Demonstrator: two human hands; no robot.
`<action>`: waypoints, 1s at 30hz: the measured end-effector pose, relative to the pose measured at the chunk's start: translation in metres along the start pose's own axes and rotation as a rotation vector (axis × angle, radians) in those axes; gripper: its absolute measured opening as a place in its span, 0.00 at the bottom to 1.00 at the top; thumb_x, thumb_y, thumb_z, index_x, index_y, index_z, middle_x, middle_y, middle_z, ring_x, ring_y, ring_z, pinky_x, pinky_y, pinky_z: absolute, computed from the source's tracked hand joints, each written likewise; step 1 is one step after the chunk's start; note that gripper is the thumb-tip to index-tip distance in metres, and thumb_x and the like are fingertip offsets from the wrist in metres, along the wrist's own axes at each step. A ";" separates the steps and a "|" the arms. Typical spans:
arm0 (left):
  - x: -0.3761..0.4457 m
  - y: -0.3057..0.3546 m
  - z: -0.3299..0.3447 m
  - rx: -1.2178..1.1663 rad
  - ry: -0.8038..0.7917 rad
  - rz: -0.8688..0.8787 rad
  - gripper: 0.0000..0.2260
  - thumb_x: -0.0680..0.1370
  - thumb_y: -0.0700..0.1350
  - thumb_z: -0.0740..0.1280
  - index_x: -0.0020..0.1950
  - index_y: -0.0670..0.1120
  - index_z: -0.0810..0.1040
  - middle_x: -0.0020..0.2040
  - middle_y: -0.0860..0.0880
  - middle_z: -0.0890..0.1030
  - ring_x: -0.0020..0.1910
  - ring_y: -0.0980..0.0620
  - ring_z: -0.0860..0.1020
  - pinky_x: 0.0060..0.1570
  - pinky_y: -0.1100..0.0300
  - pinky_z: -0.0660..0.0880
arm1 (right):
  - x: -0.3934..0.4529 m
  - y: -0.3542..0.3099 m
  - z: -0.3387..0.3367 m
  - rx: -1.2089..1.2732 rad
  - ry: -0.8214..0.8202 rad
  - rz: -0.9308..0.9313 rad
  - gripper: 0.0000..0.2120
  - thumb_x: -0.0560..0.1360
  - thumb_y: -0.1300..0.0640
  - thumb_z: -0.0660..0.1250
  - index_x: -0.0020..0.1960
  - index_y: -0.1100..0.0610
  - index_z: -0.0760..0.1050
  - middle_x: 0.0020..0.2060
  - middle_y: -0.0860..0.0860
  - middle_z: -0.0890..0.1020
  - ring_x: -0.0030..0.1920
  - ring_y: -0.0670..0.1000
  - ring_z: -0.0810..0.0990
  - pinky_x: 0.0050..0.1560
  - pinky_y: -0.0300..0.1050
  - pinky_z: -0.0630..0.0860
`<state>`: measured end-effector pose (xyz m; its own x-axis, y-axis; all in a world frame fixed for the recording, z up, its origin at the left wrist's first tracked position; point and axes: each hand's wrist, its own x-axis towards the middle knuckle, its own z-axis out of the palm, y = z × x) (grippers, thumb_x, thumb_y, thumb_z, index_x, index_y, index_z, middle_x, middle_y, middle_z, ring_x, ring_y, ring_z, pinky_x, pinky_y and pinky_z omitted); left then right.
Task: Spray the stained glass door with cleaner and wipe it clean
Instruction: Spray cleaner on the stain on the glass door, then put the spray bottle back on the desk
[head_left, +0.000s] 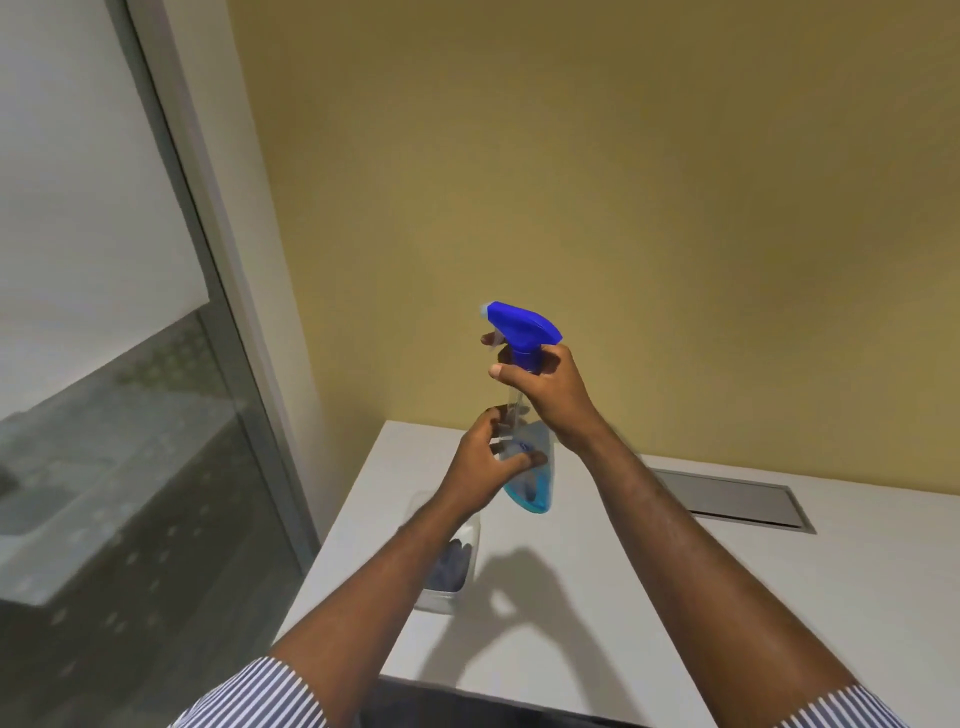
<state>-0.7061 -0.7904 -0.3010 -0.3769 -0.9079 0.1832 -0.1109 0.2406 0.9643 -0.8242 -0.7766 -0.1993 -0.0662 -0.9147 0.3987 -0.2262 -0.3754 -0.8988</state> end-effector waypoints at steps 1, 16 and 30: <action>0.009 -0.007 0.004 -0.010 -0.010 -0.007 0.21 0.75 0.42 0.77 0.63 0.54 0.73 0.60 0.55 0.80 0.60 0.62 0.78 0.52 0.72 0.76 | 0.006 0.009 -0.008 0.009 -0.034 0.015 0.17 0.73 0.60 0.73 0.61 0.60 0.80 0.50 0.57 0.84 0.47 0.48 0.79 0.53 0.45 0.80; 0.116 -0.120 0.046 0.153 -0.017 -0.191 0.22 0.69 0.44 0.82 0.60 0.50 0.79 0.54 0.52 0.82 0.54 0.54 0.80 0.59 0.57 0.78 | 0.055 0.170 -0.063 -0.171 -0.003 0.319 0.08 0.76 0.58 0.74 0.47 0.62 0.77 0.40 0.51 0.80 0.41 0.49 0.77 0.46 0.43 0.74; 0.149 -0.234 0.065 0.332 -0.157 -0.345 0.20 0.71 0.43 0.78 0.60 0.47 0.78 0.54 0.51 0.83 0.53 0.48 0.82 0.58 0.46 0.80 | 0.037 0.307 -0.043 -0.191 0.096 0.586 0.10 0.73 0.61 0.75 0.49 0.63 0.77 0.38 0.50 0.77 0.41 0.50 0.76 0.45 0.41 0.73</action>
<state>-0.7961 -0.9596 -0.5120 -0.3976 -0.8975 -0.1910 -0.5301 0.0548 0.8462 -0.9380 -0.9188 -0.4529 -0.3168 -0.9397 -0.1287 -0.2950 0.2266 -0.9282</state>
